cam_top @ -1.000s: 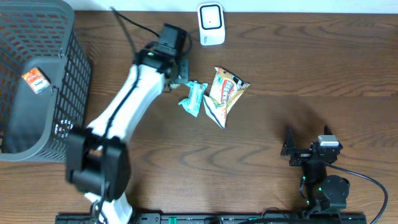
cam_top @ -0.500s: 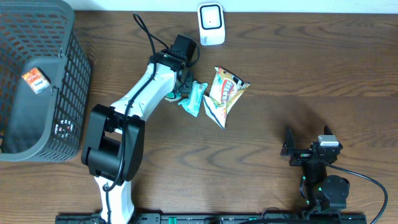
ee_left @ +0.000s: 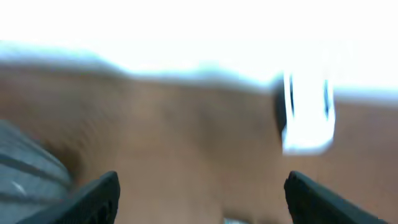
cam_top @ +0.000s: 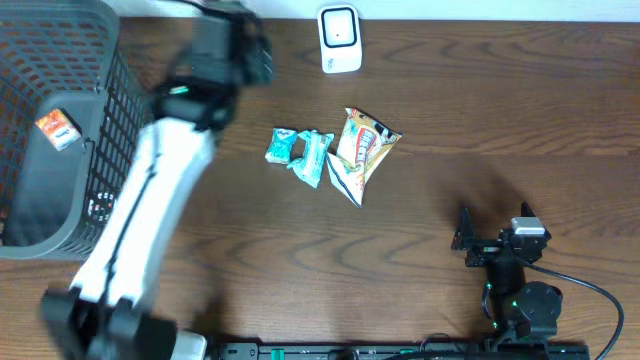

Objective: Scan the item barcode
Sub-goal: 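Carry the teal-white box to the scanner and place it on the table, then reach the left gripper into the basket and grasp the orange packet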

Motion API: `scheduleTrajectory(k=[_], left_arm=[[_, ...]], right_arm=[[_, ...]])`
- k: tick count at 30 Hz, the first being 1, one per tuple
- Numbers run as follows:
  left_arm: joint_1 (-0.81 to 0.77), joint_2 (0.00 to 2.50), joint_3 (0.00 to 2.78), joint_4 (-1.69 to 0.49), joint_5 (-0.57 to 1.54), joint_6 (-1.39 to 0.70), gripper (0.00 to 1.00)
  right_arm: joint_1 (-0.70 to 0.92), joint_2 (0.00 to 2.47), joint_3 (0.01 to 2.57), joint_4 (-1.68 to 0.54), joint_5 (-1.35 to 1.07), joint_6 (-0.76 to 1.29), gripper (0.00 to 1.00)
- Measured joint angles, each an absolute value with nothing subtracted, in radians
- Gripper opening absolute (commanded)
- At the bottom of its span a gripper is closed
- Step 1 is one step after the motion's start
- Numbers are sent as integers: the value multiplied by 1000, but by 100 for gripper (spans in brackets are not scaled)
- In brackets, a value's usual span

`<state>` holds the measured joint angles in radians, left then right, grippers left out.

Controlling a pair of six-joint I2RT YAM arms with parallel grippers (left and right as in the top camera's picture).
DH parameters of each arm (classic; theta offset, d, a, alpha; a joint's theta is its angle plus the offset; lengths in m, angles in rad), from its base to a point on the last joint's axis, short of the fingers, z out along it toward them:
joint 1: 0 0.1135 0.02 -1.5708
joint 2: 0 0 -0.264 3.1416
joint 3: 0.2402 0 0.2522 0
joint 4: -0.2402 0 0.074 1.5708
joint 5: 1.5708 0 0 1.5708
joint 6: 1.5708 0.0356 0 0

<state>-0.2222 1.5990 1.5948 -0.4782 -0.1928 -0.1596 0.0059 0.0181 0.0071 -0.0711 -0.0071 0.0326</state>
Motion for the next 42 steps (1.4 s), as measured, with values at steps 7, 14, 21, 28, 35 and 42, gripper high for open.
scheduleTrajectory(k=[7, 14, 21, 28, 35, 42], left_arm=[[66, 1472, 1620, -387, -225, -186, 84], [302, 1608, 1613, -393, -231, -225, 84], [468, 1730, 1610, -341, -236, -236, 84], [552, 1897, 1610, -308, -235, -236, 75], [544, 2065, 1610, -278, -200, -210, 74], [535, 2126, 1610, -228, -187, -188, 64]], right_arm=[[6, 18, 7, -71, -7, 33, 99], [6, 18, 7, -71, -7, 33, 99], [6, 18, 7, -71, -7, 32, 99], [6, 18, 7, -71, -7, 33, 99], [6, 18, 7, -71, -7, 33, 99], [6, 18, 7, -71, -7, 33, 99]])
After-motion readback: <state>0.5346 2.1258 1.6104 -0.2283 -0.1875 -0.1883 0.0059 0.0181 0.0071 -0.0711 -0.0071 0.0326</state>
